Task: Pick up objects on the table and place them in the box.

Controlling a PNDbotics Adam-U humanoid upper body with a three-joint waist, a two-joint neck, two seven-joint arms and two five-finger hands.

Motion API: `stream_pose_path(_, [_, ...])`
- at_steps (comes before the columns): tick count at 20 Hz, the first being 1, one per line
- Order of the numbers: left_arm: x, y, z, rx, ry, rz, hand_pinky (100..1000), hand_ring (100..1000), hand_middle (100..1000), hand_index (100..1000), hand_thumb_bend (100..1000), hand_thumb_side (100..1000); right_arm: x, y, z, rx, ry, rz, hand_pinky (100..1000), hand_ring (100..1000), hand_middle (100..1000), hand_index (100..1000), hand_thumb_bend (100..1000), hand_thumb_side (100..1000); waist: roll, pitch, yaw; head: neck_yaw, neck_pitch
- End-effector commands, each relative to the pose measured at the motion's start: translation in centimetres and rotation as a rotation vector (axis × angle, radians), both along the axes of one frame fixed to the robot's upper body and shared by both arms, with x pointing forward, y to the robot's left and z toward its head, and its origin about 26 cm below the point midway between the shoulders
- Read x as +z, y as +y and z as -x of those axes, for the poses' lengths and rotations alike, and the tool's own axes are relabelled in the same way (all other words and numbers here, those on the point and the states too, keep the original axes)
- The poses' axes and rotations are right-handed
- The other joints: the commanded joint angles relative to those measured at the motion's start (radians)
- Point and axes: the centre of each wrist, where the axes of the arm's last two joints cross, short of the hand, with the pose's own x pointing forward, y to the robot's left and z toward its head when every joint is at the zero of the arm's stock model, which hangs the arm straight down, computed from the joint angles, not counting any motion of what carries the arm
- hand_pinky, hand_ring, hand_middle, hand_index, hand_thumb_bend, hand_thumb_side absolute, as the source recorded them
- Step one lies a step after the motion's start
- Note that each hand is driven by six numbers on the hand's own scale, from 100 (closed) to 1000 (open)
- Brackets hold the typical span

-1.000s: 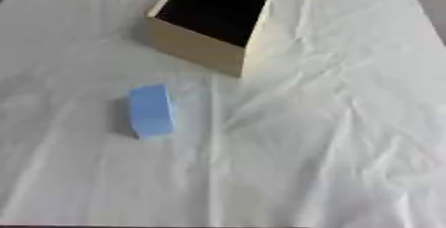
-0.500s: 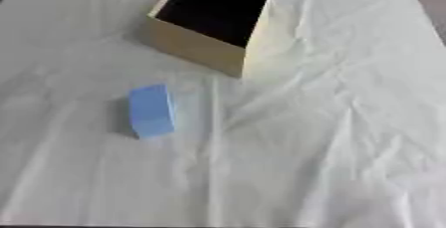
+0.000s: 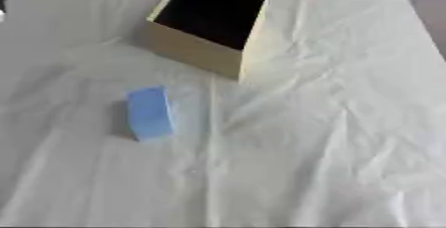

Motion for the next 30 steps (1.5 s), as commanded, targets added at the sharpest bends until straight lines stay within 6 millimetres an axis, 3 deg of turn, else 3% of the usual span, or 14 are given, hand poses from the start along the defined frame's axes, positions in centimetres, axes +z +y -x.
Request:
stream_pose_path(1, [1.7, -0.3, 0.6, -0.01, 0.061, -0.182, 675, 637, 616, 819, 316, 133, 0.8, -0.2, 0.3, 0.003, -0.02, 0.034, 750, 748, 733, 843, 100, 350, 0.008, -0.042, -0.002, -0.004, 0.01])
stream_pose_path(12, [3.5, -3.0, 0.8, -0.133, 0.335, -0.44, 672, 643, 628, 823, 368, 186, 0.8, 0.0, 0.3, 0.015, -0.006, 0.056, 750, 747, 733, 843, 100, 353, 0.023, -0.05, -0.008, -0.004, 0.008])
stream_pose_path(18, [4.0, -5.0, 0.8, -0.153, 0.467, -0.486, 676, 653, 644, 848, 458, 287, 0.7, 0.0, 0.3, 0.018, 0.003, 0.062, 750, 747, 733, 843, 100, 357, 0.027, -0.054, -0.002, -0.013, 0.011])
stream_pose_path(23, [4.4, -6.8, 0.9, -0.188, 0.549, -0.52, 688, 666, 656, 863, 591, 372, 0.6, 0.0, 0.3, 0.018, 0.01, 0.064, 750, 748, 732, 844, 100, 360, 0.029, -0.057, 0.002, -0.019, 0.014])
stream_pose_path(30, [4.4, -9.1, 1.1, -0.216, 0.631, -0.611, 693, 672, 673, 851, 678, 502, 0.4, 0.0, 0.4, 0.016, 0.02, 0.065, 750, 747, 732, 844, 100, 364, 0.033, -0.059, 0.008, -0.032, 0.016])
